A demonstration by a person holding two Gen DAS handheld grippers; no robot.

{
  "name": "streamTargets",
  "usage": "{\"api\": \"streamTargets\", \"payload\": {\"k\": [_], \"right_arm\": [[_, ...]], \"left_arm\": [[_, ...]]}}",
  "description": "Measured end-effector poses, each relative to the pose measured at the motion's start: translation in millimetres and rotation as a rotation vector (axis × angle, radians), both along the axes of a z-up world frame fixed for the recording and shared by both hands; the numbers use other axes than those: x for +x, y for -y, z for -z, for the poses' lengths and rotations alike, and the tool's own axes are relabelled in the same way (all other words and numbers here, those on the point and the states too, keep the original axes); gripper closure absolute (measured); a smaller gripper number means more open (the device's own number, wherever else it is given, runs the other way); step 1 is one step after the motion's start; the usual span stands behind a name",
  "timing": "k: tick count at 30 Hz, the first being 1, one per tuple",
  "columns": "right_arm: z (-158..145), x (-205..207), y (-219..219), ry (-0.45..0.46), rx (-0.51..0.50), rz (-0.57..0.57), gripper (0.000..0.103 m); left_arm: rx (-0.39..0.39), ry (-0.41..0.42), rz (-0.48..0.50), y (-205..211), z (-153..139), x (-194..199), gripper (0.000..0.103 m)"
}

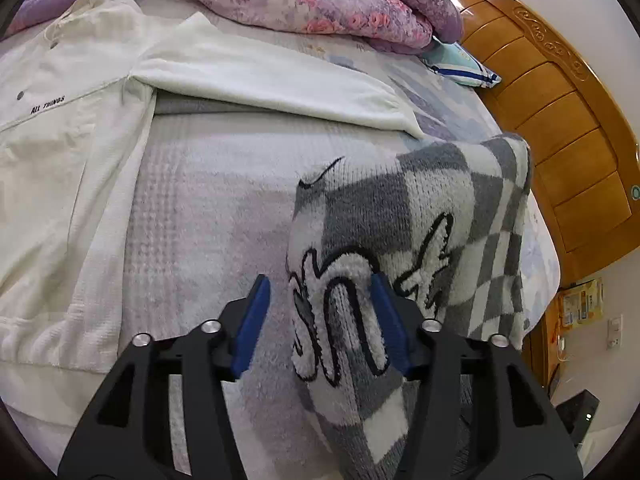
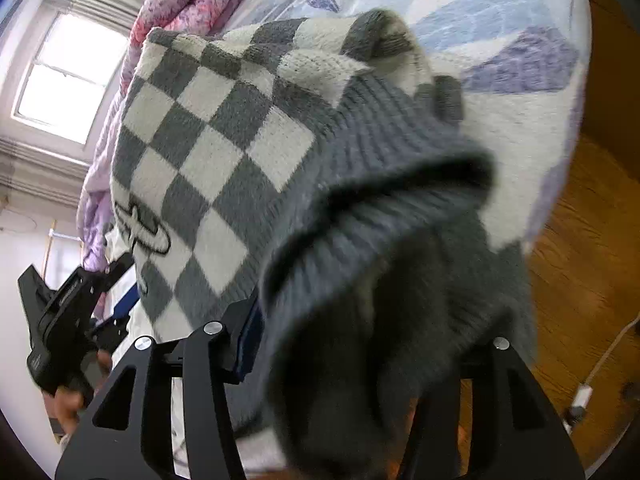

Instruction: Fold large clothes

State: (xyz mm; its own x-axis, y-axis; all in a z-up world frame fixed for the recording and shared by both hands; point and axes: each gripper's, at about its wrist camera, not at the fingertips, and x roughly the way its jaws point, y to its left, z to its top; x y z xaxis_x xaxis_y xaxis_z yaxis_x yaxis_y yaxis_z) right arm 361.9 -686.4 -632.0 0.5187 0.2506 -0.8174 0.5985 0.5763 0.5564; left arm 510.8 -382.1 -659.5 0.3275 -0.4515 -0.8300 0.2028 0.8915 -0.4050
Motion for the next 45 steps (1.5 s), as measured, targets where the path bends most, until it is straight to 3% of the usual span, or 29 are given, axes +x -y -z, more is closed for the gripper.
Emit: {"api": "streamTargets", "payload": {"k": [2, 4, 8, 10, 13, 19, 22, 23, 25, 27, 31, 34, 37, 39, 41, 43, 45], "right_arm": [[-11.0, -14.2, 3.0, -0.037, -0.017, -0.029, 0.052], [-22.1, -23.4, 4.0, -0.068, -0.045, -0.056, 0.051], [-57.2, -33.4, 5.7, -0.139, -0.191, -0.073, 0.049], [-73.5, -33.1, 7.6, -0.129, -0.236, -0.054, 0.049], [-83.9, -34.8, 13.2, -0.04, -0.222, -0.001, 0.049], [-27.1, -7.7, 23.1, -0.122, -0.043, 0.025, 0.049], [-6.7, -1.7, 30.0, -0.109, 0.005, 0.068, 0.049], [-2.5, 1.2, 34.7, -0.12, -0.004, 0.081, 0.052], [-6.5, 3.9, 42.0, -0.084, -0.038, 0.099, 0.08], [-20.2, 7.3, 50.4, 0.004, -0.076, 0.095, 0.096], [-61.5, -11.5, 81.2, 0.171, -0.23, 0.198, 0.098], [-41.3, -25.3, 113.6, 0.087, -0.215, 0.281, 0.098], [-2.0, -17.5, 113.5, -0.116, -0.243, 0.192, 0.097], [9.7, -18.6, 105.6, -0.162, -0.209, 0.187, 0.095], [0.9, -18.4, 96.2, -0.162, -0.18, 0.188, 0.094], [-20.6, -15.0, 88.6, -0.182, -0.225, 0.163, 0.082], [-51.7, -9.5, 75.6, -0.184, -0.329, 0.129, 0.081]], "left_arm": [[0.001, -0.005, 0.006, -0.8, -1.2, -3.2, 0.044], [0.002, -0.011, 0.014, -0.8, -3.1, -3.9, 0.034], [-0.002, 0.005, 0.031, -1.4, -10.9, -9.7, 0.03], [0.004, 0.003, 0.035, -0.9, -12.7, -11.0, 0.03], [0.016, -0.005, 0.036, -0.5, -13.3, -11.3, 0.029], [0.048, -0.025, 0.028, -6.4, -8.7, -11.8, 0.027], [0.064, -0.033, 0.026, -9.5, -4.9, -13.6, 0.027], [0.067, -0.036, 0.024, -10.5, -3.7, -13.8, 0.027], [0.072, -0.042, 0.018, -11.9, -2.0, -14.5, 0.027], [0.078, -0.046, 0.016, -11.2, -0.8, -15.6, 0.027], [0.09, -0.046, 0.025, -6.1, -1.2, -20.5, 0.026], [0.096, -0.041, 0.035, -3.5, -2.2, -24.4, 0.025], [0.102, -0.041, 0.041, -4.0, -1.5, -26.4, 0.024], [0.11, -0.054, 0.039, -5.1, 0.8, -26.8, 0.023], [0.12, -0.067, 0.042, -4.6, 2.6, -26.4, 0.023], [0.14, -0.079, 0.048, -2.8, 4.3, -26.0, 0.023], [0.145, -0.078, 0.048, -1.6, 3.8, -26.1, 0.022]]}}
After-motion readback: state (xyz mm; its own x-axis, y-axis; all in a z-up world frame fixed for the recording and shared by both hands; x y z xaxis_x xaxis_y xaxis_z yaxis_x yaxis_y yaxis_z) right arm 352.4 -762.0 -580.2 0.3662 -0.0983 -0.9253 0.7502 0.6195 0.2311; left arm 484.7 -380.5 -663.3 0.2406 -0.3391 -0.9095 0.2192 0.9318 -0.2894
